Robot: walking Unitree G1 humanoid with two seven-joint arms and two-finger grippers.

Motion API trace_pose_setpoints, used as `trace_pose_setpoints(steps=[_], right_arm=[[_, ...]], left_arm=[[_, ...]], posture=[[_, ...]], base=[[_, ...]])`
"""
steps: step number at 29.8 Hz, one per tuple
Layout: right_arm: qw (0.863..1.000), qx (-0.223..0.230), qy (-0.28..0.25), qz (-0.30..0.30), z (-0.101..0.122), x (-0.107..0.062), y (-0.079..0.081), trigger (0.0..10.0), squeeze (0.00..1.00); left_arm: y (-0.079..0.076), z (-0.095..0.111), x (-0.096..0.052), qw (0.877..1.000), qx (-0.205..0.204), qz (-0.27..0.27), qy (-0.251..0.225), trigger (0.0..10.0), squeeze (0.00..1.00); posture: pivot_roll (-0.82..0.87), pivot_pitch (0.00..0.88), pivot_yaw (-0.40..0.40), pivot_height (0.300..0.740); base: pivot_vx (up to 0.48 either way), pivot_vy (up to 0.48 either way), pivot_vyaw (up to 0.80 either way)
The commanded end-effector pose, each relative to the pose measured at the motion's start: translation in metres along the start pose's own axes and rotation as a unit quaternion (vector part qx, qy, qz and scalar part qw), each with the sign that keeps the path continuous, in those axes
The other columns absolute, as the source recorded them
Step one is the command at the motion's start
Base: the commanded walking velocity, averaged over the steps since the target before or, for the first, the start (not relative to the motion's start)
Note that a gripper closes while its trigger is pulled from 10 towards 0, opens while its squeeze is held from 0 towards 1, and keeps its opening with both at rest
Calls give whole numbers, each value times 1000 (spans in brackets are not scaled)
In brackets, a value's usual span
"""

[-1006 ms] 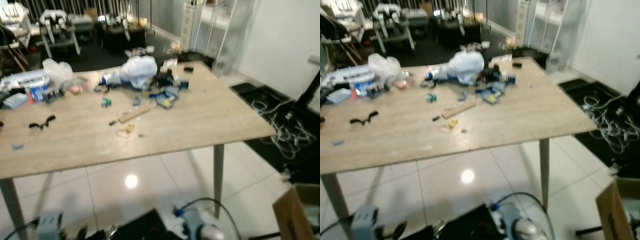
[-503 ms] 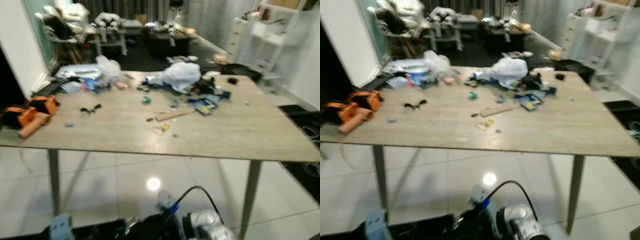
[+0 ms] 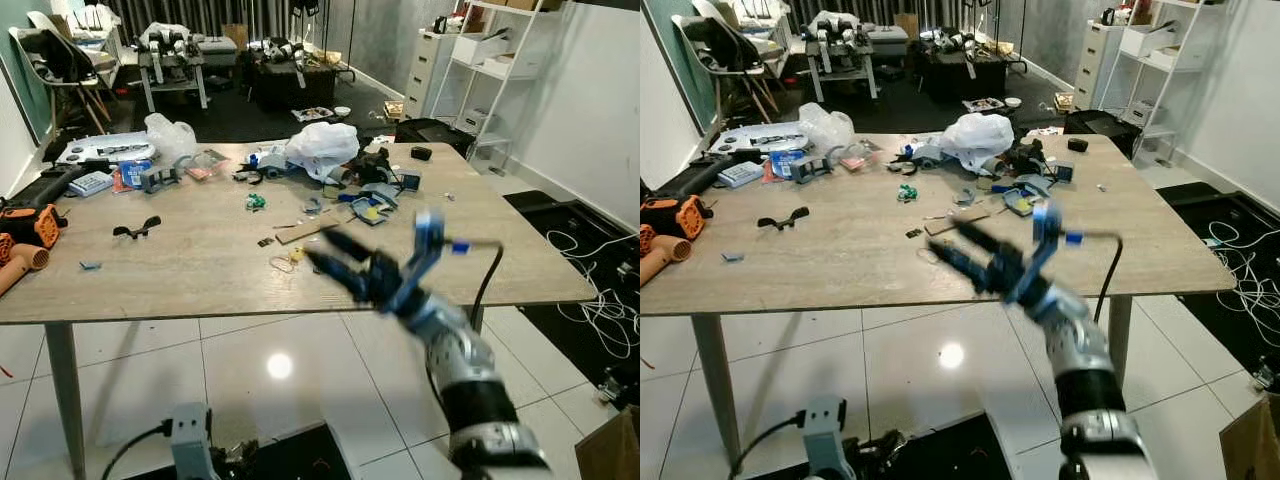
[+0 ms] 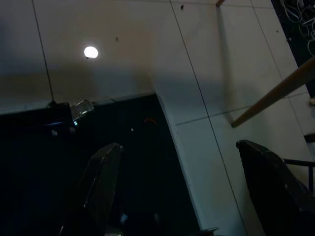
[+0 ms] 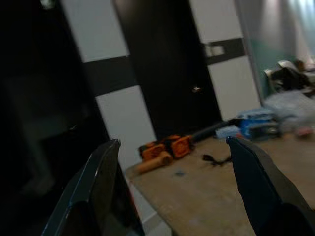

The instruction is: Picking trash to rubbish bin

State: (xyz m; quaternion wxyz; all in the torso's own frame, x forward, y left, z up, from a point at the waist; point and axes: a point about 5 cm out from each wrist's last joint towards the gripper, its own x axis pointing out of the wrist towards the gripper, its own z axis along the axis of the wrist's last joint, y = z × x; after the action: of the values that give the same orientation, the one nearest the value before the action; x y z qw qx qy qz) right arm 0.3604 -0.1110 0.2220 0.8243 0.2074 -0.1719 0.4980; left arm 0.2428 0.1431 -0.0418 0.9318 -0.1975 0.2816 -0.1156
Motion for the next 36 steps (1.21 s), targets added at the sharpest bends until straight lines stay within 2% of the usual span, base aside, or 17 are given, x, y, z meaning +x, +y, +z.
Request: trace_pose_setpoints(steps=[1,3,7,8,10,13,18,23,27,29,30,31,32,35,36], right_arm=[[999,0,6,-31,-3,-2,-6,10000,0],[994,-27,28,-105,-4,11,-16,10000,0],[990,-44,40,-130,-7,15,-19,10000,0],[984,-69,68,-150,-12,18,-20,10000,0],[982,-83,97,-142,-22,23,-16,10000,0],[983,-81,96,-137,-24,25,-15,10000,0],[980,-93,106,-139,-31,30,-13,10000,0],[979,-94,101,-152,-30,27,-16,10000,0],[973,-112,107,-169,-29,24,-19,10000,0],[967,-128,110,-192,-27,21,-23,10000,0],[959,-143,117,-215,-26,18,-27,10000,0],[959,-143,117,-215,-26,18,-27,10000,0],[953,-154,121,-231,-24,17,-30,10000,0],[924,-195,159,-288,-22,8,-41,10000,0],[924,-195,159,-288,-22,8,-41,10000,0]], left_arm=[[-3,-12,-3,1000,-9,-7,20,10000,0],[-9,-16,-2,1000,-21,-15,15,10000,0],[-10,-16,-2,999,-30,-11,9,10000,0],[-10,-15,-1,999,-29,-10,8,10000,0],[-8,-13,-1,1000,-27,-7,2,10000,0],[-7,-12,-2,1000,-28,-4,-1,10000,0],[-1,-13,-4,1000,-29,5,0,10000,0],[0,-16,-6,1000,-26,5,8,10000,0],[0,-16,-6,1000,-21,3,13,10000,0],[0,-17,-6,1000,-16,10,19,10000,0],[0,-17,-5,1000,-13,13,24,10000,0],[0,-17,-5,1000,-13,13,24,10000,0],[0,-18,-5,999,-12,15,28,10000,0],[-3,-22,-5,999,-3,4,41,10000,0],[-3,-22,-5,999,-3,4,41,10000,0]], posture=[[-69,94,-23,740],[-40,90,-35,740],[-25,83,-43,740],[-5,72,-54,740],[6,71,-59,740],[6,71,-59,740],[20,63,-54,740],[10,63,-40,740],[0,65,-37,740],[-7,70,-33,740],[-8,72,-33,740],[-8,72,-33,740],[-8,72,-33,740],[-13,83,-30,740],[-13,83,-30,740]], base=[[0,0,0],[204,0,0],[420,0,0],[431,0,0],[458,0,0],[458,0,0],[480,0,719],[480,0,708],[369,0,0],[152,0,0],[0,0,0],[0,0,0],[0,0,0],[0,0,0],[0,0,0]])
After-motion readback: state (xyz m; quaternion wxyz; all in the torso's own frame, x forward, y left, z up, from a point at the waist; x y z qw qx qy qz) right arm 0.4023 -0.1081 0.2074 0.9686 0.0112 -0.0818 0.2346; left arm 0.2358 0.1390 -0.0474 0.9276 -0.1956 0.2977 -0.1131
